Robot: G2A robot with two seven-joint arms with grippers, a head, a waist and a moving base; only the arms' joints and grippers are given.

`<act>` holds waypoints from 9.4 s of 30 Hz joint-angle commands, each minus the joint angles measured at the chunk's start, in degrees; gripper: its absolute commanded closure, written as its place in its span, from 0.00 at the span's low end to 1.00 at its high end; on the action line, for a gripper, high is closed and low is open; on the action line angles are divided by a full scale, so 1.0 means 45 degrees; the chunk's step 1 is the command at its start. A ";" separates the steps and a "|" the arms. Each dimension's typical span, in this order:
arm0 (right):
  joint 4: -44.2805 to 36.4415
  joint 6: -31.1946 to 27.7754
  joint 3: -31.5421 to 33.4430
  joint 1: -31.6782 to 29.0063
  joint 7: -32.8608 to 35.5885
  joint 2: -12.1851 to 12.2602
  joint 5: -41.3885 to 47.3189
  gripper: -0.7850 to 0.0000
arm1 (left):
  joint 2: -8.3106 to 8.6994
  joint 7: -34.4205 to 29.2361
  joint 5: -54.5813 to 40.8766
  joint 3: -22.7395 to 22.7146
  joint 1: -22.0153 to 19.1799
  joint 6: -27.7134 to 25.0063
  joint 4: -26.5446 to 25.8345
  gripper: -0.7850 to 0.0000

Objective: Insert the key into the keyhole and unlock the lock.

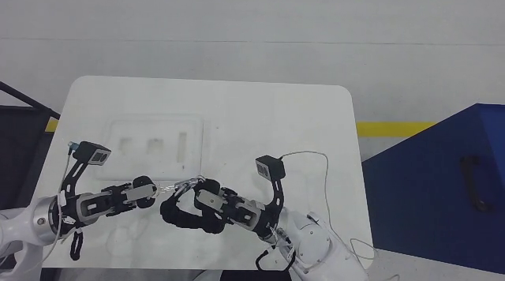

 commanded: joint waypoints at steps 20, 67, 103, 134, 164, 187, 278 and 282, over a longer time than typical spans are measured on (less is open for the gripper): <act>-0.0221 0.0544 -0.0419 0.0027 0.1325 0.0298 0.0002 1.00 | 0.0190 -0.0327 0.0175 0.0435 -0.0175 0.0203 -0.0070 1.00; -0.1142 -0.0064 -0.0213 -0.0227 0.0348 0.0785 -0.1572 1.00 | 0.0431 0.0250 -0.1539 -0.0295 -0.0535 -0.0617 0.0524 1.00; -0.5370 0.0504 0.0706 -0.0589 0.1202 0.1647 -1.1615 1.00 | 0.4597 0.1057 -0.6666 0.1253 0.0149 0.8239 0.1262 1.00; -0.0990 -0.2420 -0.1412 0.2352 0.2395 0.1757 0.2250 1.00 | 0.5021 0.2939 -0.5314 0.0524 0.0391 -0.2399 0.0990 1.00; -0.0934 -0.1965 -0.1780 0.2516 0.4229 0.1915 0.6094 1.00 | 0.1943 1.9848 1.8280 -0.1729 -0.2111 -1.1487 0.0726 1.00; -0.1116 -0.1233 -0.1975 0.2294 0.3962 0.1817 0.6337 1.00 | 0.1447 3.4793 3.4479 -0.0115 -0.0510 -0.1845 0.0448 1.00; -0.1095 0.1686 -0.1726 0.2674 0.7339 0.1611 0.7466 1.00 | 0.3956 3.6788 3.4757 0.2121 -0.0655 -0.1487 -0.0391 1.00; -0.1108 0.1735 -0.1740 0.2661 0.7354 0.1601 0.7409 1.00 | 0.3998 3.6788 3.4752 0.2137 -0.0609 -0.1485 -0.0440 1.00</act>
